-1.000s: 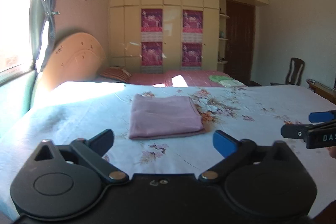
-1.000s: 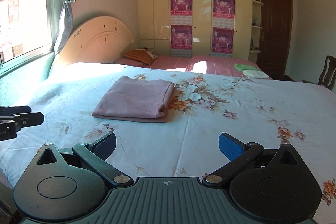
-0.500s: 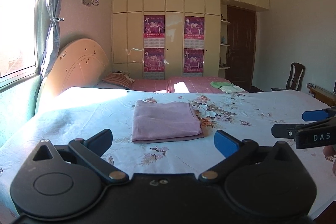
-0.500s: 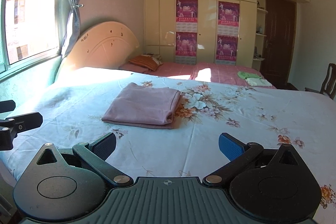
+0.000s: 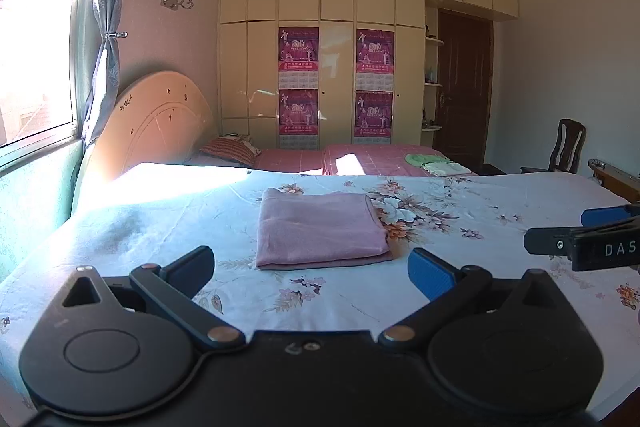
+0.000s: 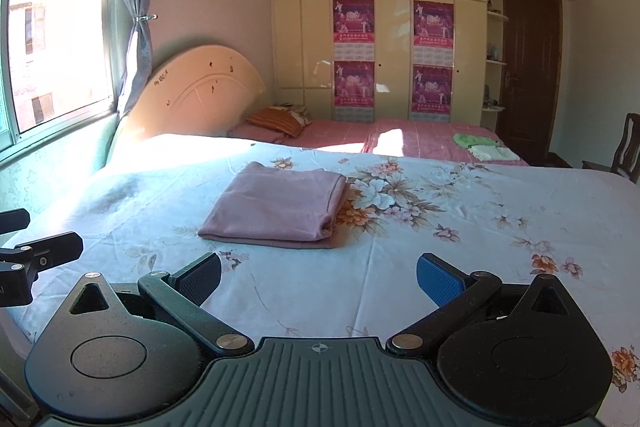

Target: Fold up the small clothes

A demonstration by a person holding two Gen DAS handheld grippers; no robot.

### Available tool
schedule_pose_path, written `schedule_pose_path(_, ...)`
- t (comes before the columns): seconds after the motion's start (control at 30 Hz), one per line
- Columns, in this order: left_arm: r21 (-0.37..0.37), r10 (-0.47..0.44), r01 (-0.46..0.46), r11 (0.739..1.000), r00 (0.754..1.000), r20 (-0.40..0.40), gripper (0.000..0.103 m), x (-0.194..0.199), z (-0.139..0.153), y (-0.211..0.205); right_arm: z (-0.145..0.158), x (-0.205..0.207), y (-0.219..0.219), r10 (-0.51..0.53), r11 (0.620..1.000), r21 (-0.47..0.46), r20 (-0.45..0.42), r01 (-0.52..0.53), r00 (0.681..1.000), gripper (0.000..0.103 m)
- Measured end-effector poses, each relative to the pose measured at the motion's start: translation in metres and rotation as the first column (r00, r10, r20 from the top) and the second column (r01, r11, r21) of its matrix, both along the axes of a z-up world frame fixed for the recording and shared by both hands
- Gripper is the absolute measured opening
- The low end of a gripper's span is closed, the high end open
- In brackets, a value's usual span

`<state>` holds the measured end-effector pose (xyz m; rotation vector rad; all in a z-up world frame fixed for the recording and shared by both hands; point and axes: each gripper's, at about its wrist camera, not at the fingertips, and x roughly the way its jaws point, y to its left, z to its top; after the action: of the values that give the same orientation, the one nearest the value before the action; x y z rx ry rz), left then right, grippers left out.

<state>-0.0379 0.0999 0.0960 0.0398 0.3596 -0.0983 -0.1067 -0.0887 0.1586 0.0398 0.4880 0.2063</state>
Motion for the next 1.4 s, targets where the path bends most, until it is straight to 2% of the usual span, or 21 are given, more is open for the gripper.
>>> schedule_pose_path(0.27, 0.029, 0.002, -0.002, 1.000, 1.000, -0.006, 0.103, 0.0015, -0.0014, -0.0027, 0.0007, -0.0017, -0.0001, 0.003, 1.000, -0.002, 0.004, -0.003, 1.000, 0.103)
schedule_pose_path(1.4, 0.034, -0.007, 0.007, 0.999, 1.000, -0.002, 0.103, 0.0023, -0.0002, -0.0070, 0.0006, -0.0045, -0.0072, -0.009, 1.000, 0.005, -0.001, 0.009, 1.000, 0.103)
